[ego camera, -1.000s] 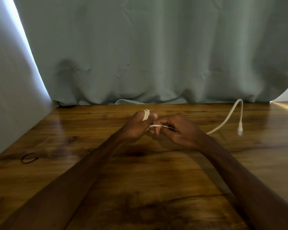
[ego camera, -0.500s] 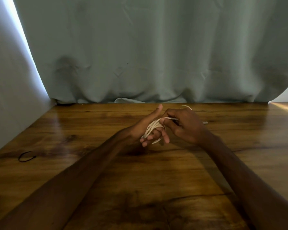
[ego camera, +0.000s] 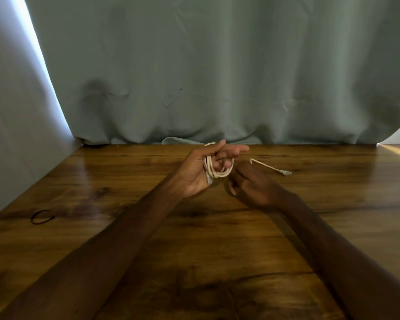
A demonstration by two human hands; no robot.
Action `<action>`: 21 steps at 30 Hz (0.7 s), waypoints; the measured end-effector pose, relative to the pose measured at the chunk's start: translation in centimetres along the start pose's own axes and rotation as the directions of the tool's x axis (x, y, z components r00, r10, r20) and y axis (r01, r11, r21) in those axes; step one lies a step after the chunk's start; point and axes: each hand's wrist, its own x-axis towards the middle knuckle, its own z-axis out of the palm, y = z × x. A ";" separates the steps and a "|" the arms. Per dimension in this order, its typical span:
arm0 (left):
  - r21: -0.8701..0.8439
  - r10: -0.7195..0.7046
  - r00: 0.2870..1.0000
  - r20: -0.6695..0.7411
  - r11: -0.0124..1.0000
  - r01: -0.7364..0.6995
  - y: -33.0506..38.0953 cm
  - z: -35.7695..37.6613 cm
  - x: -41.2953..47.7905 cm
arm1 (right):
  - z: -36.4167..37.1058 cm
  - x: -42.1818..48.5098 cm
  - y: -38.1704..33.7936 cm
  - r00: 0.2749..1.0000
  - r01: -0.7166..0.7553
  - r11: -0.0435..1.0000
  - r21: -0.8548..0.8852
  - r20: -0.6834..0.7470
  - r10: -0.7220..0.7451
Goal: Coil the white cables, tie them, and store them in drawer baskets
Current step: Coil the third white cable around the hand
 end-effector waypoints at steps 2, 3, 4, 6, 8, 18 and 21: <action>-0.061 0.028 0.999 -0.032 0.998 -0.030 -0.3 -0.5 0.2 | 0.9 0.1 -0.5 0.999 0.022 1.000 -0.004 0.030 -0.022; -0.038 0.028 0.999 -0.031 0.999 -0.030 -0.4 -0.7 0.2 | 1.2 0.2 -0.7 0.999 0.029 1.000 -0.004 0.046 -0.029; 0.014 0.036 0.998 -0.052 0.999 -0.035 -0.5 -0.9 0.3 | 1.4 0.3 -0.7 0.998 0.039 0.999 -0.020 0.059 -0.037; 0.044 0.076 0.984 -0.162 0.997 -0.069 -0.6 -1.5 0.5 | 1.5 0.4 -0.8 0.994 0.064 0.993 -0.096 0.090 -0.056; -0.027 0.133 0.936 -0.326 0.988 -0.150 -0.6 -2.4 0.8 | 1.5 0.5 -0.9 0.991 0.062 0.987 -0.147 0.125 -0.044; 0.150 0.223 0.804 -0.551 0.974 -0.167 -0.8 -3.8 1.6 | 1.7 0.7 -1.7 0.984 0.069 0.969 -0.239 0.175 -0.027; 0.304 0.277 0.781 -0.560 0.946 -0.117 -0.9 -3.7 1.5 | 0.9 0.4 -1.9 0.987 0.092 0.963 -0.252 0.150 -0.056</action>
